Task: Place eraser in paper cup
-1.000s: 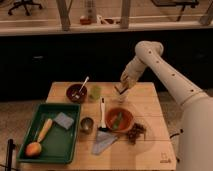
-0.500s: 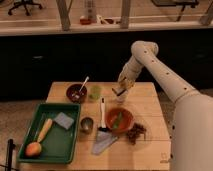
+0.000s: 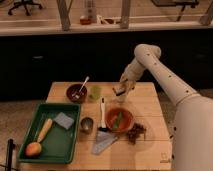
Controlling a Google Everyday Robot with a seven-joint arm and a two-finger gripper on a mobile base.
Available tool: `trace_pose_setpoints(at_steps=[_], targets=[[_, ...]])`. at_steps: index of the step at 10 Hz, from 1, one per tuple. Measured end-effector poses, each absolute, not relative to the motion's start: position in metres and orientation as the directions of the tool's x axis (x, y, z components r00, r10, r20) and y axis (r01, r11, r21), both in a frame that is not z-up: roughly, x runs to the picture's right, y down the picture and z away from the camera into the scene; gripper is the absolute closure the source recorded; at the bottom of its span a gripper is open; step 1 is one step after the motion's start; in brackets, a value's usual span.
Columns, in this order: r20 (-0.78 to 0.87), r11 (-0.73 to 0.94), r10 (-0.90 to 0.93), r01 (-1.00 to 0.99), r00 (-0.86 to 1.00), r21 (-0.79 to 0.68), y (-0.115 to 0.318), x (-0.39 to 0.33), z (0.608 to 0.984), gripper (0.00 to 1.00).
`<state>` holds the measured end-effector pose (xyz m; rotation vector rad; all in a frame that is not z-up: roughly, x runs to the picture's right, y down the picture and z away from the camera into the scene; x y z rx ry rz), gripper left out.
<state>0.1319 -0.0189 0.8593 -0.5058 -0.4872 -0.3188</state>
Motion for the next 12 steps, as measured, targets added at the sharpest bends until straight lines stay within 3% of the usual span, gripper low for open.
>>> trace_pose_setpoints(at_steps=[2,4,6,10,11,12], targets=[[0.523,0.833,-0.148,0.391,0.839,-0.392,-0.02,0.133,0.863,1.0],[0.533,0.829,-0.129,0.386,0.836,-0.406,-0.02,0.13,0.866,0.91],[0.533,0.828,-0.098,0.366,0.841,-0.425,-0.019,0.134,0.867,0.67],[0.539,0.822,-0.076,0.359,0.839,-0.443,-0.015,0.128,0.87,0.29],[0.542,0.818,-0.072,0.36,0.838,-0.448,-0.013,0.126,0.871,0.21],[0.545,0.814,-0.07,0.364,0.835,-0.453,-0.011,0.123,0.872,0.2]])
